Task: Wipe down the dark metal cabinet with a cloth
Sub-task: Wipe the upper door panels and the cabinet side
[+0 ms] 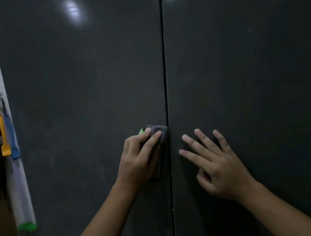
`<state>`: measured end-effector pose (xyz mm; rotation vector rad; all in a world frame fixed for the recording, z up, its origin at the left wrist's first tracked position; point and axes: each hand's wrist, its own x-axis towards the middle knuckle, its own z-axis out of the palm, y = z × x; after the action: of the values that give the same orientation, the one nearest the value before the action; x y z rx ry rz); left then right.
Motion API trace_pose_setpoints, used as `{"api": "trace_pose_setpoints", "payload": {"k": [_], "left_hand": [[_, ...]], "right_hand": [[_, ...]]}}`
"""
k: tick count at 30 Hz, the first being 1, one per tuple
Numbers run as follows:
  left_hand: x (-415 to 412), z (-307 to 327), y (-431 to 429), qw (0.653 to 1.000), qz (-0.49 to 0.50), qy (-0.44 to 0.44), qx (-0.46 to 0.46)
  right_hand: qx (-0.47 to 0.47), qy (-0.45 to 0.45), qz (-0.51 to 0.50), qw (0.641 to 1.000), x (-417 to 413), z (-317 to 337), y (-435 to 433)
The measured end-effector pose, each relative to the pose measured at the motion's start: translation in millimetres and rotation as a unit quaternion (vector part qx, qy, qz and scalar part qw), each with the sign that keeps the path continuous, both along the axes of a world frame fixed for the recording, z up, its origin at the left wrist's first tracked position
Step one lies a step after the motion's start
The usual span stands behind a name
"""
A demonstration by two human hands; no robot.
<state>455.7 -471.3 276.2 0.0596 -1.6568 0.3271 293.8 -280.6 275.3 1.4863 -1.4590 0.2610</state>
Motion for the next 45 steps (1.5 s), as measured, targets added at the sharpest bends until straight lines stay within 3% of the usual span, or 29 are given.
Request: {"api": "trace_pose_setpoints", "payload": {"k": [4,7,11,13,16,19,23,25,32,36,41,45], "left_hand": [[10.7,53.1,-15.4,0.999,0.008,0.003,-0.032],[19.7,108.7,-28.2,0.999,0.008,0.035,-0.009],[24.0,152.0,-29.2,0.992,-0.017,0.087,0.087],[21.0,144.2,-25.8,0.994,-0.009,0.074,0.078],[17.9,105.5,-25.6,1.000,-0.007,0.002,-0.016],[21.5,68.0,-28.3,0.983,0.000,-0.113,-0.143],[29.9,85.0,-37.4,0.950,0.024,-0.176,-0.255],[30.0,113.0,-36.0,0.959,0.040,-0.151,-0.238],[7.7,212.2,-18.2,0.999,0.019,0.011,-0.035],[-5.3,188.8,-7.7,0.999,0.024,0.036,-0.022],[-3.6,117.6,-10.8,0.992,0.021,-0.037,-0.122],[6.1,120.8,-18.2,0.974,0.053,-0.084,-0.205]], "right_hand": [[0.037,0.073,0.010,0.997,-0.9,40.1,-8.3],[0.055,0.126,0.000,0.991,-1.5,76.9,-15.4],[-0.014,0.085,-0.009,0.996,4.8,126.1,-26.4],[-0.051,0.062,-0.008,0.997,10.2,130.1,-33.3],[-0.092,0.071,-0.032,0.993,11.3,122.0,-37.5],[-0.148,0.016,-0.047,0.988,11.5,121.9,-37.6],[-0.163,0.012,-0.050,0.985,11.3,119.5,-41.6],[-0.165,0.010,-0.047,0.985,10.4,119.7,-41.6],[-0.174,0.009,-0.047,0.984,9.4,118.5,-42.3],[-0.178,0.008,-0.044,0.983,9.7,119.3,-43.2],[-0.171,0.004,-0.035,0.985,9.4,119.3,-42.4],[-0.165,-0.010,-0.022,0.986,8.1,119.8,-41.1]]}}
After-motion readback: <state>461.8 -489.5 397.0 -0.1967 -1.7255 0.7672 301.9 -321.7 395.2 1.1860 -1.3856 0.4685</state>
